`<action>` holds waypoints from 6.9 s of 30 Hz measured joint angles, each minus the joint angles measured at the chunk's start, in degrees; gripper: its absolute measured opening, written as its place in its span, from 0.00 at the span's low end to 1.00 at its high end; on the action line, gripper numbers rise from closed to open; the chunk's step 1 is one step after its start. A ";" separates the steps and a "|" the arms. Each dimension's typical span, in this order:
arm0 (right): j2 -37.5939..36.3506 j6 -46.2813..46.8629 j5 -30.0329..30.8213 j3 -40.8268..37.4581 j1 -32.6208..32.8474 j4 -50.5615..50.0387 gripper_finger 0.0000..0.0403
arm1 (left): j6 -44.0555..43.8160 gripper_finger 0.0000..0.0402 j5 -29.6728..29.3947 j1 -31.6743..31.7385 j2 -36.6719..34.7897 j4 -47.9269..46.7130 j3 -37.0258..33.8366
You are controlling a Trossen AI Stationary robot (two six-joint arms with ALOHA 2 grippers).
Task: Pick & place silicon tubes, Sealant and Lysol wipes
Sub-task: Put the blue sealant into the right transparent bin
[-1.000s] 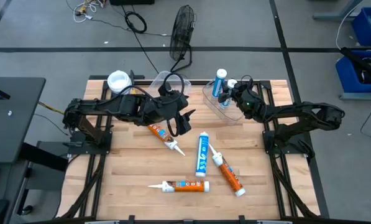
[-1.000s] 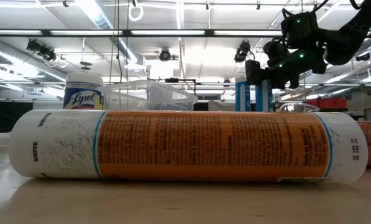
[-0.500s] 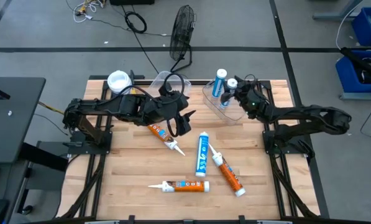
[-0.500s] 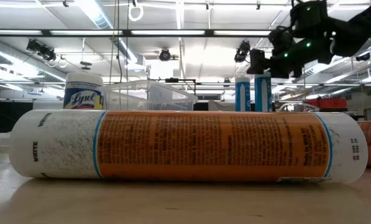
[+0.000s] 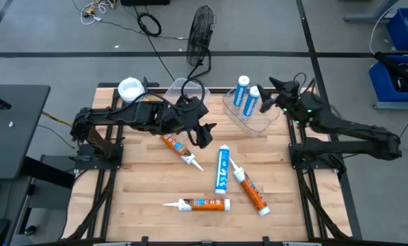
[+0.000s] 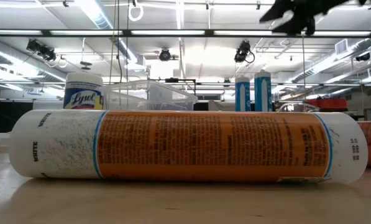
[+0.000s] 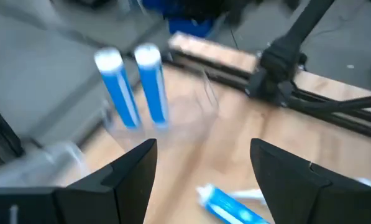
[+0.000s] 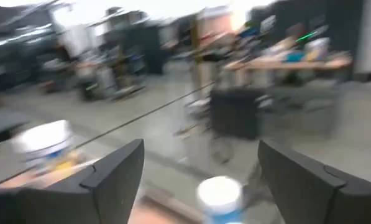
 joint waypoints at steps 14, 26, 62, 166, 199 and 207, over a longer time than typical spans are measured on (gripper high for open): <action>-1.80 23.32 -4.62 16.15 15.51 -41.52 0.80 | -34.44 0.66 14.52 0.79 9.54 -3.11 -6.66; 0.47 34.98 1.03 13.47 24.43 -44.92 0.80 | -44.35 0.69 22.36 0.29 21.70 -1.44 -7.32; 4.40 35.03 2.97 13.38 26.93 -45.06 0.80 | -39.58 0.78 28.31 -2.12 34.83 3.80 -7.06; 21.67 28.32 -26.73 13.44 13.73 29.73 0.54 | -6.25 0.54 1.04 -2.34 2.04 19.08 -5.25; 0.67 5.39 3.07 13.42 14.41 7.18 0.53 | -3.30 0.74 -1.69 -1.72 0.54 16.87 -5.16; -5.61 7.07 15.76 13.42 18.40 -10.77 0.53 | -3.21 0.74 -2.14 -1.72 0.40 15.65 -5.16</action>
